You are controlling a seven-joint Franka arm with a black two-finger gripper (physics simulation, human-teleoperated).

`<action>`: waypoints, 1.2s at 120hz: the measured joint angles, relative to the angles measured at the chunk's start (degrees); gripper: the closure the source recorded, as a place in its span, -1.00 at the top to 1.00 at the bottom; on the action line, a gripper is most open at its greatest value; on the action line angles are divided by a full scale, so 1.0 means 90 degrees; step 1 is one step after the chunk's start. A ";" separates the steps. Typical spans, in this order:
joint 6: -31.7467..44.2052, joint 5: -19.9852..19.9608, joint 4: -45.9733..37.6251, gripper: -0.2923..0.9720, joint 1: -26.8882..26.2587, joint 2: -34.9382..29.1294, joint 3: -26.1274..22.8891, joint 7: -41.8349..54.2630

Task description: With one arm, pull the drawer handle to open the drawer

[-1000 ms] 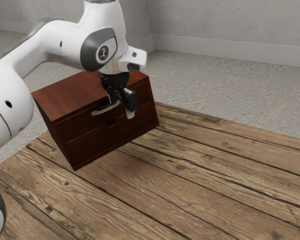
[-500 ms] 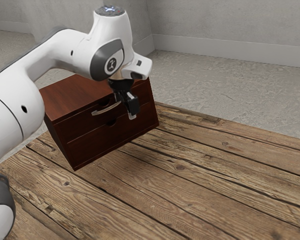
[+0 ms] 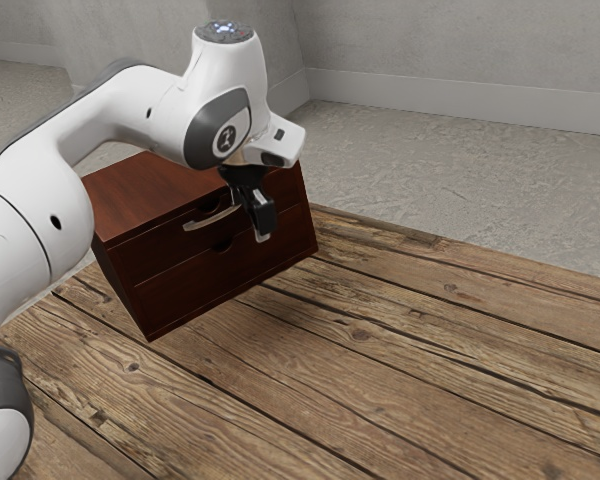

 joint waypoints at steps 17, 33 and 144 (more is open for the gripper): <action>0.0035 0.0155 -0.0004 0.39 -0.0029 -0.0006 0.0006 0.0033; 0.0040 0.0263 -0.0005 0.35 -0.0031 -0.0007 0.0017 -0.0005; 0.0005 0.0493 -0.0572 0.33 -0.0084 -0.0389 0.0045 -0.0485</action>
